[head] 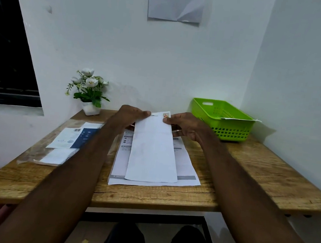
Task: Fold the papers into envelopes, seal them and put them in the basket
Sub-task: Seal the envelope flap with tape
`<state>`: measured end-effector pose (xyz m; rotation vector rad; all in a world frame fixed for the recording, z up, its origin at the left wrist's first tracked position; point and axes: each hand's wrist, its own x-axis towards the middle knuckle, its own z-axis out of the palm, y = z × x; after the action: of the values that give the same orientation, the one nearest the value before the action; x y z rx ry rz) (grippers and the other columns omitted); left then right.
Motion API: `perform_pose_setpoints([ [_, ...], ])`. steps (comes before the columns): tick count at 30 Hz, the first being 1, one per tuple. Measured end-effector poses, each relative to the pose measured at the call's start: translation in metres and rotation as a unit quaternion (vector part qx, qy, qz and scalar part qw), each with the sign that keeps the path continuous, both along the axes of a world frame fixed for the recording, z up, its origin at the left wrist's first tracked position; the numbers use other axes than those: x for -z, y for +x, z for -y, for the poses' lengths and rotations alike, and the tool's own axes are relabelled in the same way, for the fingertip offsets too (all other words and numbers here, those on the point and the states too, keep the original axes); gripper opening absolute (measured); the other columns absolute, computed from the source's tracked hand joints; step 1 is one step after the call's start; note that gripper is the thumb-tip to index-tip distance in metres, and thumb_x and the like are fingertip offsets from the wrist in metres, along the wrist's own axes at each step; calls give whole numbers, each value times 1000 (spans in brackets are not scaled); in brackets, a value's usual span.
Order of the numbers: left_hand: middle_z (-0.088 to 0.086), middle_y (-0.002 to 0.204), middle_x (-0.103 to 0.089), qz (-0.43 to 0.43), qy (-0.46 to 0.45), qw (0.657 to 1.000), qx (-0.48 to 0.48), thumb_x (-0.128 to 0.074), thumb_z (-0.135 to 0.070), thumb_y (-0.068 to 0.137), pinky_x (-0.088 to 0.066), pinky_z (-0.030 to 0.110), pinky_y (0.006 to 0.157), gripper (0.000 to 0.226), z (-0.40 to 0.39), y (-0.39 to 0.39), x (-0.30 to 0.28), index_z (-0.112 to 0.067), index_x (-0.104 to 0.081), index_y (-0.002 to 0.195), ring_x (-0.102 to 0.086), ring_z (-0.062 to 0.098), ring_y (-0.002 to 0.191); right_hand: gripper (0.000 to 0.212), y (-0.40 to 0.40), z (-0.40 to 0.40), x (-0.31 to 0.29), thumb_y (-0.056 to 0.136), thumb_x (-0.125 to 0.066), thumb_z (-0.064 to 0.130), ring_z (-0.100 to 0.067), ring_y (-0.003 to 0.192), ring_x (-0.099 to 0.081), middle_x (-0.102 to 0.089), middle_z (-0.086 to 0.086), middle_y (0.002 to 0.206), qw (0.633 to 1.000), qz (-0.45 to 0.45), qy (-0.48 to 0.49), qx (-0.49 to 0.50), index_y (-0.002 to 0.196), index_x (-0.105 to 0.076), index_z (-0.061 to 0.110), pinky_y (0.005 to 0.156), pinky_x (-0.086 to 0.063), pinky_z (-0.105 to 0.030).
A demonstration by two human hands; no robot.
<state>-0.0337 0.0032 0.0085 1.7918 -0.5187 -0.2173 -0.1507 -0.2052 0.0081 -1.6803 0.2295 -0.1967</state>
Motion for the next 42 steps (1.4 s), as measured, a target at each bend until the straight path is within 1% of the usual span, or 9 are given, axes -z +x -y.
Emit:
perform_pose_setpoints([
  [2,12,88,-79,7,-7,1000,7,-88,-39,78,-65,37,75,27,1,-1,-1,-13,-79,78,-74,20,73,37,-1,-3,-1,84,-84,26,-22,78,-75,-78,-12,97,1000,12,2,12,109,-75,0,65,-60,-32],
  [6,6,77,-79,14,-10,1000,19,-90,-35,76,-60,26,56,24,4,0,-2,-14,-80,81,-74,14,64,32,-1,-9,-1,87,-80,27,-21,73,-72,-75,-10,91,998,42,-1,47,105,-76,1,58,-58,-29],
  [12,5,78,-79,14,-18,1000,14,-92,-42,70,-61,28,59,33,2,2,0,-13,-81,81,-75,15,66,30,0,-14,-1,88,-80,18,-27,78,-72,-75,-19,96,995,70,14,69,107,-75,-5,61,-58,-31],
  [16,-1,73,-78,20,-26,999,1,-94,-54,60,-55,22,51,47,9,-1,3,-13,-80,79,-71,7,58,28,1,-14,0,87,-81,20,-27,80,-72,-76,-20,99,995,72,5,66,104,-76,-1,66,-60,-33],
  [21,-5,70,-77,48,-21,999,-6,-95,-47,62,-52,20,51,41,16,0,6,-14,-81,81,-67,3,56,23,2,-14,3,87,-80,24,-23,81,-73,-77,-12,94,997,59,3,47,99,-78,5,67,-61,-33],
  [26,-9,64,-75,49,-19,999,-13,-96,-46,62,-45,15,42,36,15,3,5,-18,-80,77,-64,-1,49,9,-1,-13,2,88,-78,14,-21,82,-73,-77,-9,93,999,51,1,16,95,-77,8,70,-61,-33],
  [32,-2,75,-78,42,-36,998,-6,-96,-47,59,-55,22,53,41,13,4,5,-16,-81,81,-69,7,59,11,-1,-15,-2,89,-77,9,-23,80,-74,-76,-16,96,998,58,24,23,98,-75,3,68,-63,-33],
  [37,4,82,-80,-13,-80,997,-2,-98,-37,61,-61,28,60,43,11,2,3,-11,-80,90,-75,15,68,12,2,-16,0,90,-77,15,-23,82,-74,-77,-13,93,996,75,33,29,97,-77,6,70,-62,-34],
  [42,5,80,-80,-35,-98,995,-4,-98,-31,64,-60,27,59,40,8,3,4,-8,-78,91,-75,17,68,17,3,-18,-1,94,-72,21,-23,74,-74,-77,-12,89,996,58,51,53,99,-75,5,59,-60,-32],
])
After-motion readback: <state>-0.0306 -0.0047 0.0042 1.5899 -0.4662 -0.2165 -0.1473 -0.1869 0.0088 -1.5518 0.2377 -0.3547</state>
